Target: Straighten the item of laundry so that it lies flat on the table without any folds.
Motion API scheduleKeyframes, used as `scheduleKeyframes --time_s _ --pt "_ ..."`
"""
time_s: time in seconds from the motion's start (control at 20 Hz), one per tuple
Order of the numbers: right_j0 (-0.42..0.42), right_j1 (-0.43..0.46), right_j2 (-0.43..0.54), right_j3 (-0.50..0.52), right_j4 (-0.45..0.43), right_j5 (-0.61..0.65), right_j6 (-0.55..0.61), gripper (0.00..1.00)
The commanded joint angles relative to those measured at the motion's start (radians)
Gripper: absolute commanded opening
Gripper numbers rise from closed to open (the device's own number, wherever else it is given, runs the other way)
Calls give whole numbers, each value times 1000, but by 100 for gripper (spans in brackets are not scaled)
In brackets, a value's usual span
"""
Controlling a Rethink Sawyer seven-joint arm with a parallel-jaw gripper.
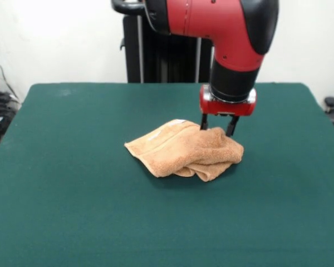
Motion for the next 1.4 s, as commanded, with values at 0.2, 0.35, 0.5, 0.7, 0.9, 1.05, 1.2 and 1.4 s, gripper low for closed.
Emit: scheduleKeyframes --time_s 0.2,0.35,0.5,0.7,0.9,1.05,1.2,1.4 --pt "-11 112 150 -88 -41 -12 5 100" --pt "-8 106 148 -80 -44 -34 14 100" --pt "-7 104 149 -76 -45 -36 13 100" --pt "-13 102 154 -68 -46 -37 7 100" --pt "-14 106 157 -69 -47 -42 5 100" --pt "9 106 124 -77 -52 -43 37 100" --pt "26 113 99 -94 -61 -22 49 100" --pt "38 115 85 -103 -75 -27 63 100"
